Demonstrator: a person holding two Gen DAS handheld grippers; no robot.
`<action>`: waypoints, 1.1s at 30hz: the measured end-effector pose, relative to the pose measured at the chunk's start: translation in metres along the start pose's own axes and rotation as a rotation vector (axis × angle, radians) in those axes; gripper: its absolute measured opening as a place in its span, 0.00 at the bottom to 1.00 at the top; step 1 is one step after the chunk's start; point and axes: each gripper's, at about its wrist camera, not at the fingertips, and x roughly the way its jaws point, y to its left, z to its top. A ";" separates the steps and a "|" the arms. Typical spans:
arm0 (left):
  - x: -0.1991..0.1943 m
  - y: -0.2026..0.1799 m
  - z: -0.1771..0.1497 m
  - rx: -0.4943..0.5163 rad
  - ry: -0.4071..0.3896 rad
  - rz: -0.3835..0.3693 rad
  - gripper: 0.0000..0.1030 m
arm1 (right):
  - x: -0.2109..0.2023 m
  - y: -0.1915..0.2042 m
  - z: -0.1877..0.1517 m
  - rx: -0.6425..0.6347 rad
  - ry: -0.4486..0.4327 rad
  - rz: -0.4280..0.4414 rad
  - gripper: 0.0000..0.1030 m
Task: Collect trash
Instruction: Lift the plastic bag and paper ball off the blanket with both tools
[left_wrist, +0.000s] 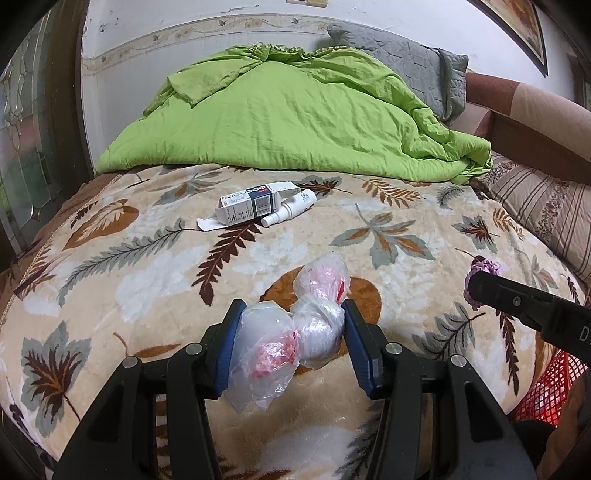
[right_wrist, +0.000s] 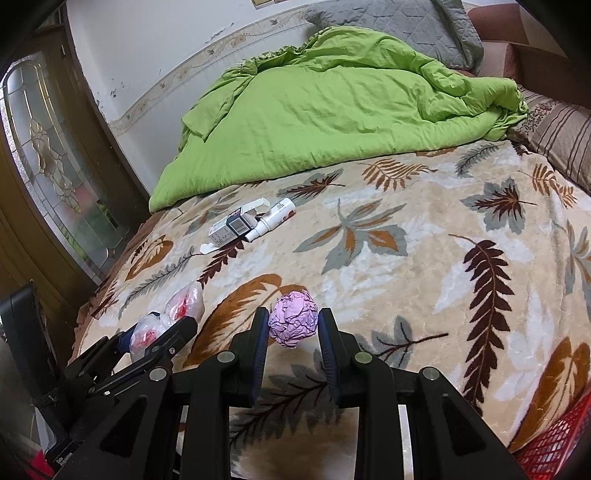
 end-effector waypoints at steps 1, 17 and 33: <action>0.000 0.000 0.000 -0.003 0.001 -0.002 0.50 | 0.000 0.000 0.000 0.000 0.001 0.001 0.28; 0.001 0.000 0.000 0.004 -0.001 -0.001 0.50 | 0.001 0.000 -0.001 0.004 -0.001 0.005 0.28; -0.004 -0.014 0.001 0.053 -0.024 -0.003 0.50 | -0.017 -0.011 -0.006 0.086 -0.004 0.056 0.28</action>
